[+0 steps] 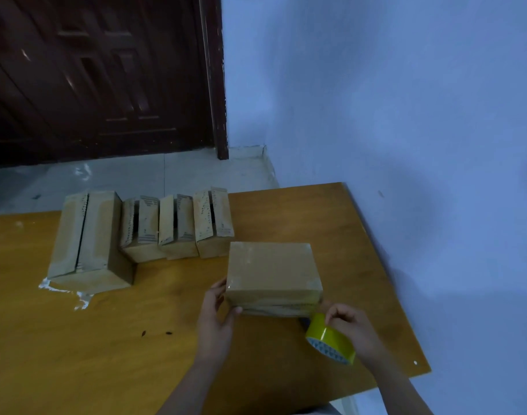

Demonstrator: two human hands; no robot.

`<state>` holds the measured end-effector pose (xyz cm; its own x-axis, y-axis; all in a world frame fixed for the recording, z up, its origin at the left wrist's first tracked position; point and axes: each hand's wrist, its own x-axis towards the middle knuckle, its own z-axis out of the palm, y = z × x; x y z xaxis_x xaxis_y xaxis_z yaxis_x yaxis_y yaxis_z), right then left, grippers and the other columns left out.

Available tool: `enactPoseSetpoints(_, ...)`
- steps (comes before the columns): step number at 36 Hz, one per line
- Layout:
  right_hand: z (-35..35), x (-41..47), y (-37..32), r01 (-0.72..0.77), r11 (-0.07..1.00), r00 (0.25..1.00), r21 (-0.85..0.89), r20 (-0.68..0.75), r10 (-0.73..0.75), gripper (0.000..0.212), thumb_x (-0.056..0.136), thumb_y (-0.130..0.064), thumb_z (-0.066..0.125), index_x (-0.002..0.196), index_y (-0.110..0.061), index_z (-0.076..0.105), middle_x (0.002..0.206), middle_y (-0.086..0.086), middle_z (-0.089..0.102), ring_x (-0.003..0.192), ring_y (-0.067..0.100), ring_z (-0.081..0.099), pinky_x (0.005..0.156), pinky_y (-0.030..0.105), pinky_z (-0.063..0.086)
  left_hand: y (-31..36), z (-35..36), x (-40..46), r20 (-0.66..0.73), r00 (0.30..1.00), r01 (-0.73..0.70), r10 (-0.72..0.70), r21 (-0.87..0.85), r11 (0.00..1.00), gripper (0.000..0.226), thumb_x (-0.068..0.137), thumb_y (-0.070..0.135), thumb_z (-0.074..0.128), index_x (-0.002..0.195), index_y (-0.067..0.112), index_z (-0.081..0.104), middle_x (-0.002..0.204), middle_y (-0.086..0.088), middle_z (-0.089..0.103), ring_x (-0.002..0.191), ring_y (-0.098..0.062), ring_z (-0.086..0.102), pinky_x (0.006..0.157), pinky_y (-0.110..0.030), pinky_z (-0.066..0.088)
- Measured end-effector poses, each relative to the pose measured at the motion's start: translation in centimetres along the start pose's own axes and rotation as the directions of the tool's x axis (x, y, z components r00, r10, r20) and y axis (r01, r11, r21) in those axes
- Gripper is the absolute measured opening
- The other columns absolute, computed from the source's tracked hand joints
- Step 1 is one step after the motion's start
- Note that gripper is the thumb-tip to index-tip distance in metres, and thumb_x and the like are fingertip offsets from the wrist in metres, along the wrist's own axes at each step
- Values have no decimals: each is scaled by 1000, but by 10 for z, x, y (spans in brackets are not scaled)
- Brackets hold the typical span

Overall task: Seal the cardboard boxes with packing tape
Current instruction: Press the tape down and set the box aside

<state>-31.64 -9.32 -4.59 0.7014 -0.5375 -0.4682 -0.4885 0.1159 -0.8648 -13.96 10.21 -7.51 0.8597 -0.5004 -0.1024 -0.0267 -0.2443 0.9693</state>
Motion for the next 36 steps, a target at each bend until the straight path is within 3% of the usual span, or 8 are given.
enactPoseSetpoints(3, -18, 12, -10, -18, 999, 1000, 49, 20, 17, 19, 83, 3, 59, 65, -4, 59, 105, -5, 68, 102, -12, 54, 78, 14, 44, 12, 11, 16, 21, 1000, -3, 2, 22, 1000, 46, 87, 13, 66, 117, 40, 43, 125, 27, 43, 120, -12, 46, 99, -33, 42)
enactPoseSetpoints(6, -39, 25, -29, -38, 995, 999, 87, 36, 35, 13, 69, -18, 61, 57, -13, 62, 111, -8, 66, 108, 2, 57, 84, 30, 44, 28, 26, 40, 51, 999, 16, -17, 24, 1000, 42, 89, 22, 62, 126, 31, 43, 120, 24, 46, 114, -13, 48, 89, -28, 47)
enactPoseSetpoints(9, -63, 47, -42, -41, 988, 998, 147, 45, 35, 12, 63, -17, 58, 52, -17, 62, 117, 4, 65, 112, 15, 58, 83, 35, 45, 41, 46, 68, 72, 997, 35, -38, 48, 998, 48, 91, 28, 59, 135, 19, 44, 126, 7, 50, 114, -14, 49, 84, -20, 49)
enactPoseSetpoints(15, -102, 99, -64, -14, 967, 991, 256, 133, -20, 14, 66, -10, 56, 53, -14, 59, 116, 9, 68, 115, 18, 60, 89, 34, 45, 57, 88, 120, 6, 983, 181, -182, 87, 980, 46, 96, 22, 55, 138, 11, 42, 131, -7, 52, 121, -26, 49, 99, -42, 47)
enactPoseSetpoints(23, -107, 168, -94, 86, 988, 994, 125, 51, -93, 25, 84, 4, 50, 62, -8, 53, 109, 13, 69, 111, 26, 60, 92, 37, 44, 64, 124, 185, -119, 925, 369, -361, 56, 928, 40, 95, 19, 58, 130, 4, 50, 124, -16, 57, 113, -36, 54, 89, -40, 47)
enactPoseSetpoints(26, -107, 186, -100, 109, 992, 993, 67, 30, -112, 28, 86, 6, 48, 61, -8, 51, 96, 1, 74, 109, 25, 61, 84, 34, 47, 70, 134, 208, -126, 912, 400, -391, 60, 914, 35, 95, 17, 57, 127, 3, 54, 120, -16, 60, 109, -34, 56, 83, -35, 46)
enactPoseSetpoints(32, -96, 187, -105, 182, 983, 976, -32, 127, -176, 23, 84, -8, 55, 61, -12, 52, 99, -7, 73, 105, 19, 61, 84, 32, 43, 76, 139, 235, -84, 926, 378, -369, 177, 909, 35, 98, 24, 51, 128, 6, 51, 124, -17, 59, 108, -34, 56, 84, -37, 47)
enactPoseSetpoints(36, -71, 174, -104, 167, 984, 953, -67, 267, -143, 19, 82, -19, 52, 64, -13, 51, 102, -11, 72, 104, 17, 60, 85, 34, 44, 81, 128, 226, -21, 956, 285, -292, 300, 911, 58, 98, 34, 48, 145, 6, 29, 142, -16, 44, 124, -35, 46, 93, -40, 43)
